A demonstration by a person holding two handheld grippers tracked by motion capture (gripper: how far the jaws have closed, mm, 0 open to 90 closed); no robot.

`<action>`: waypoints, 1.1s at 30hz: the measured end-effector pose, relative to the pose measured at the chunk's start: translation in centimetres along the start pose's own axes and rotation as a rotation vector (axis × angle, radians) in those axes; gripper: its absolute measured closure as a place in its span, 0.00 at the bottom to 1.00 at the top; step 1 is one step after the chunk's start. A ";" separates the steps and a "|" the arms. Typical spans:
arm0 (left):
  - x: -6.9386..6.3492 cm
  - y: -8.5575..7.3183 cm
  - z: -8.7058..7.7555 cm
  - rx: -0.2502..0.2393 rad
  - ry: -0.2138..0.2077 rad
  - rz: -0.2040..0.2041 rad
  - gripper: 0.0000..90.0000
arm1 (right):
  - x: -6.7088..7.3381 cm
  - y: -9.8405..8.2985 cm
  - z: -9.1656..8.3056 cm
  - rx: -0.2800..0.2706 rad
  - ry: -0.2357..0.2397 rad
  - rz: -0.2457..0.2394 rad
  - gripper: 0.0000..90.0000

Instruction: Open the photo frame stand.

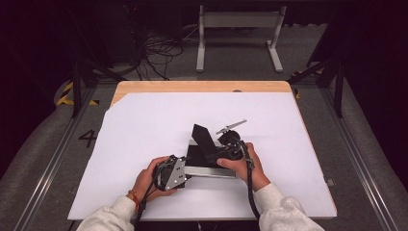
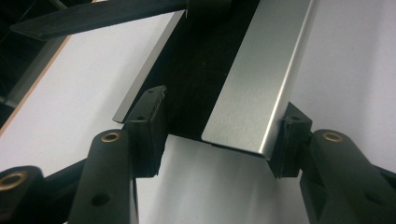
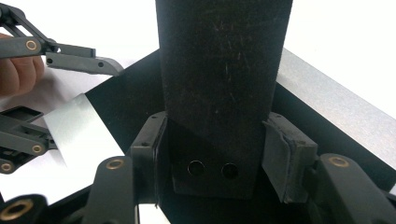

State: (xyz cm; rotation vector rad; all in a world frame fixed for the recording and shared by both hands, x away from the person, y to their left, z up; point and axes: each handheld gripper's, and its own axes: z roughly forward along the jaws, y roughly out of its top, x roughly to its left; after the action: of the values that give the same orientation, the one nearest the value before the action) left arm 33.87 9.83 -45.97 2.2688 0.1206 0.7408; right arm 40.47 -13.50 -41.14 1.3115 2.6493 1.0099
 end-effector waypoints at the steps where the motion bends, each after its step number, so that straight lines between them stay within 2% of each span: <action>1: 0.0 0.0 0.0 0.000 0.000 0.000 0.54 | 0.0 0.0 0.0 0.000 0.000 0.000 0.52; 6: 0.0 0.5 -0.4 -0.012 0.008 0.015 0.59 | -0.1 -0.2 -0.3 -0.013 0.005 0.005 0.52; 13: 0.7 0.6 -1.2 -0.045 -0.003 -0.026 0.64 | 0.0 -0.1 -0.9 -0.021 0.025 -0.001 0.48; 15: 0.8 0.7 -1.2 -0.050 -0.002 -0.028 0.65 | 0.0 0.0 -1.0 -0.019 0.024 -0.012 0.44; 18: 1.3 0.8 -1.4 -0.064 -0.008 -0.051 0.67 | 0.0 0.0 -1.4 -0.033 0.019 -0.030 0.41; 20: 1.5 0.8 -1.4 -0.072 -0.010 -0.061 0.68 | -0.1 -0.2 -1.9 -0.056 0.012 -0.049 0.39; 23: 1.4 0.8 -1.4 -0.070 -0.010 -0.063 0.68 | -0.3 -0.7 -2.7 -0.100 -0.003 -0.103 0.39; 25: 1.4 0.8 -1.4 -0.067 -0.009 -0.067 0.68 | -0.4 -1.2 -3.4 -0.130 -0.046 -0.144 0.39; 29: 1.5 0.8 -1.4 -0.069 -0.010 -0.065 0.68 | -1.2 -2.8 -6.0 -0.245 -0.078 -0.189 0.42; 31: 1.5 0.8 -1.4 -0.067 -0.010 -0.068 0.68 | -1.5 -3.7 -7.0 -0.282 -0.104 -0.206 0.44; 33: 1.5 0.8 -1.4 -0.067 -0.010 -0.069 0.68 | -1.9 -4.6 -7.8 -0.310 -0.109 -0.228 0.47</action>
State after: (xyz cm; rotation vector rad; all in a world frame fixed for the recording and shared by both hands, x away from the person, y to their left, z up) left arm 34.21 10.54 -43.90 2.1933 0.1664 0.6877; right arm 36.20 -21.07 -38.07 0.9500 2.3720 1.2128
